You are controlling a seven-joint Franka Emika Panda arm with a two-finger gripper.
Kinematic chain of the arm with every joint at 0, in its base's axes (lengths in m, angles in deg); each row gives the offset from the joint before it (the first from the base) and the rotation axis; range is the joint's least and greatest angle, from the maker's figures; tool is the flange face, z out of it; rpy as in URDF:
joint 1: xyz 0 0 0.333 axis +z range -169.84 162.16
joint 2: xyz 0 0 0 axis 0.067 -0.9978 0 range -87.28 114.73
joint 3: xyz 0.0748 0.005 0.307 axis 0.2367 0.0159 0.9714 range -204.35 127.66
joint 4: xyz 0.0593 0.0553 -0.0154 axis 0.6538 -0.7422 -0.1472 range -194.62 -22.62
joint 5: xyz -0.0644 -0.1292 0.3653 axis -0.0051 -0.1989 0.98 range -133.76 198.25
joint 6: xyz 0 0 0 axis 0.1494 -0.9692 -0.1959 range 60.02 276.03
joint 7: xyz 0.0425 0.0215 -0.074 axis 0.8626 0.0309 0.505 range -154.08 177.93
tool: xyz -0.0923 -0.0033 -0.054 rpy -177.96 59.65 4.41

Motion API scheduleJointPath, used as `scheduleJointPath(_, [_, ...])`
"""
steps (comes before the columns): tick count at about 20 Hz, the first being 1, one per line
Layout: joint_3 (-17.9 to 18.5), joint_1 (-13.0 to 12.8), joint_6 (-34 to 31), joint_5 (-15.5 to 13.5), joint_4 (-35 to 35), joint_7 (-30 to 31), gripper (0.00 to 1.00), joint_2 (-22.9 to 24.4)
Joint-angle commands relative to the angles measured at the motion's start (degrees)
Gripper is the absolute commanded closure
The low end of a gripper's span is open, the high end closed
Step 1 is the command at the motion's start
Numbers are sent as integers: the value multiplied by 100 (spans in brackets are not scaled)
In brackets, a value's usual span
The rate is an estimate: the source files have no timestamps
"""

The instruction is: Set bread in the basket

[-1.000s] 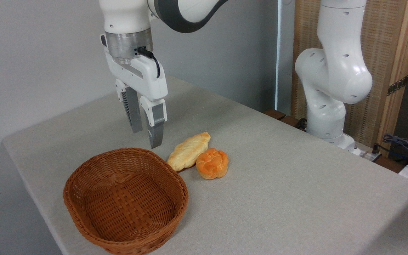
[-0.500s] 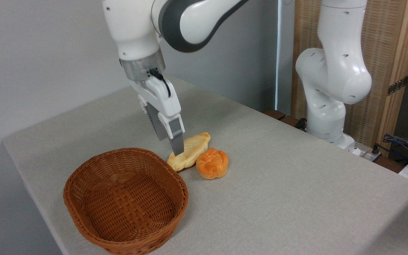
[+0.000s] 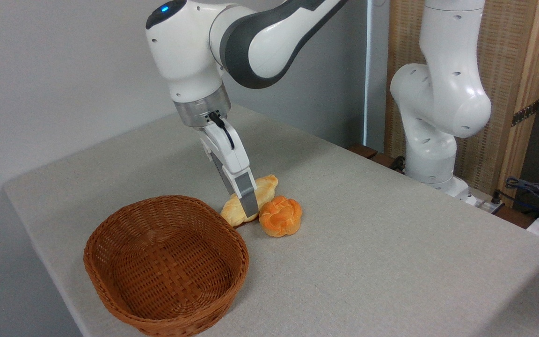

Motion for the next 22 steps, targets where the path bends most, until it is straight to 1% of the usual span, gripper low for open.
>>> scheduleJointPath(1, [-13, -62, 66, 53, -320, 131, 0, 106])
scheduleJointPath(3, [-22, -80, 286, -18, -321, 254, 0, 98])
scheduleJointPath(4, [-22, -141, 391, -18, -321, 385, 0, 98])
scheduleJointPath(6, [-22, -177, 410, -18, -321, 465, 0, 97])
scheduleJointPath(9, [-5, -159, 322, 52, -303, 378, 0, 159])
scheduleJointPath(10, [39, -150, 278, 61, -303, 273, 0, 194])
scheduleJointPath(12, [65, -107, 33, 53, -303, -165, 0, 334])
scheduleJointPath(14, [232, -115, -64, 61, -312, -281, 0, 475])
scheduleJointPath(16, [259, -115, -126, 61, -329, -395, 0, 537])
scheduleJointPath(19, [469, -115, -126, 70, -645, -903, 0, 791])
scheduleJointPath(22, [628, -115, -135, 70, -795, -1370, 0, 862])
